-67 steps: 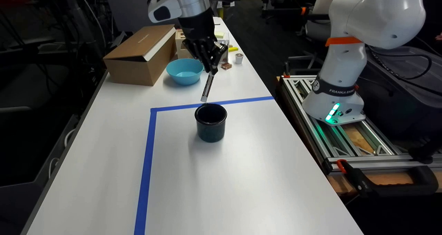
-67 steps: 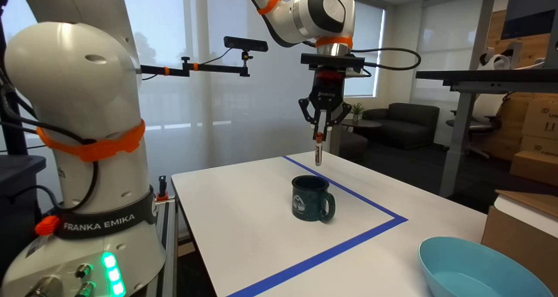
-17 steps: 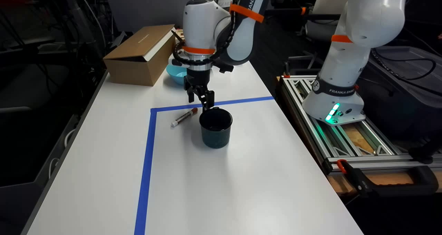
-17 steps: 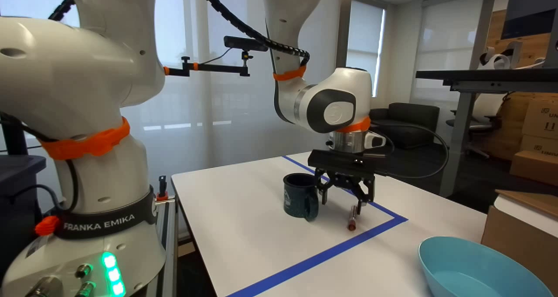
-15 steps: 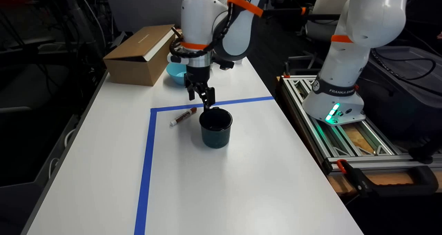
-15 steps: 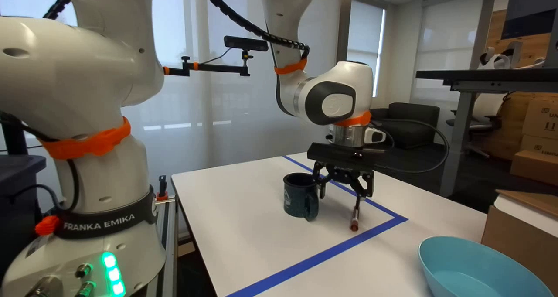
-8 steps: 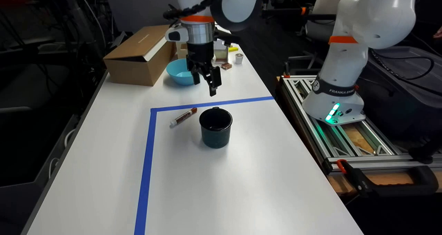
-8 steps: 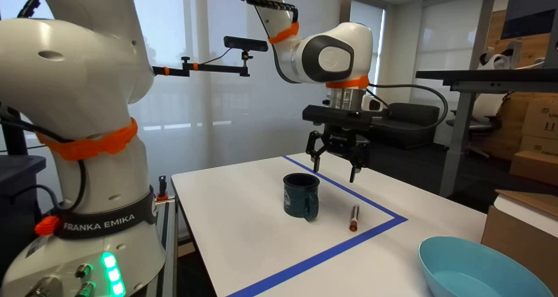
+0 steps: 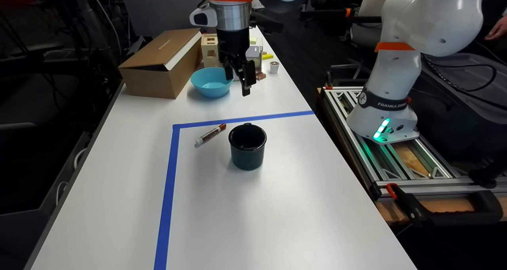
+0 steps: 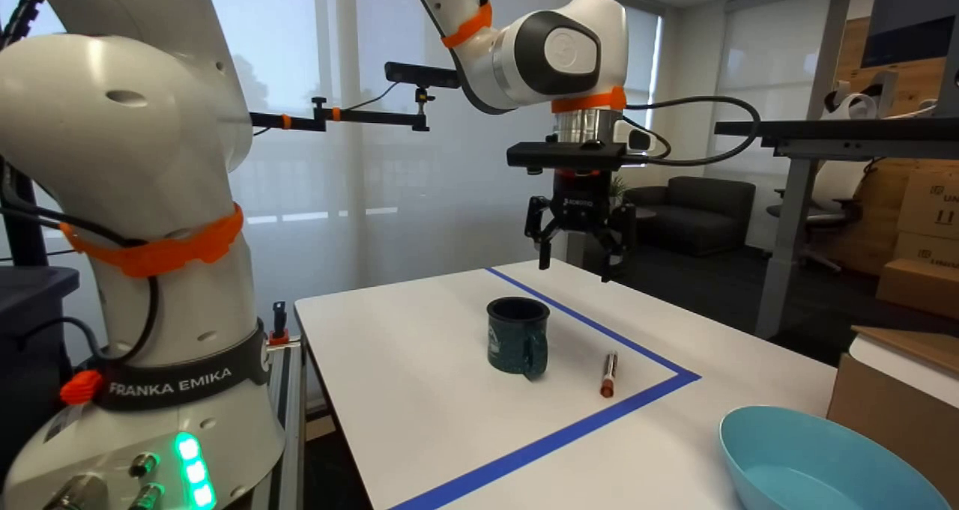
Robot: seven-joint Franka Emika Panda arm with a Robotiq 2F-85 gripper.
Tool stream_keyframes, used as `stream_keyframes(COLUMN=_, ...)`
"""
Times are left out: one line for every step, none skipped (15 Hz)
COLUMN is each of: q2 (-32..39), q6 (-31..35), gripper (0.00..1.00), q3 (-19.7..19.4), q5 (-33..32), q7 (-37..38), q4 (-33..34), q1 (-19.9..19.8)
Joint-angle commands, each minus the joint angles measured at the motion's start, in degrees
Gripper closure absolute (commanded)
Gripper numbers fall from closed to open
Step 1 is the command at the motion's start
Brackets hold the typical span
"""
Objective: Move the marker from the cup to the table
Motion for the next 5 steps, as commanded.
stream_keyframes(q2=0.03, q6=-0.13, gripper=0.00, q3=-2.52, q5=-0.49, q7=0.47, q4=0.03, q1=2.49)
stream_keyframes(q2=0.02, q6=-0.12, gripper=0.00, q3=-2.56, q5=-0.49, q7=0.53, q4=0.00, q1=2.50)
stream_keyframes(q2=0.03, q6=-0.12, gripper=0.00, q3=-2.57, q5=-0.48, q7=0.59, q4=-0.02, q1=2.50)
stream_keyframes(q2=0.03, q6=-0.12, gripper=0.00, q3=-2.57, q5=-0.48, q7=0.65, q4=-0.03, q1=2.50)
stream_keyframes(q2=0.03, q6=-0.12, gripper=0.00, q3=-2.57, q5=-0.48, q7=0.71, q4=-0.04, q1=2.51)
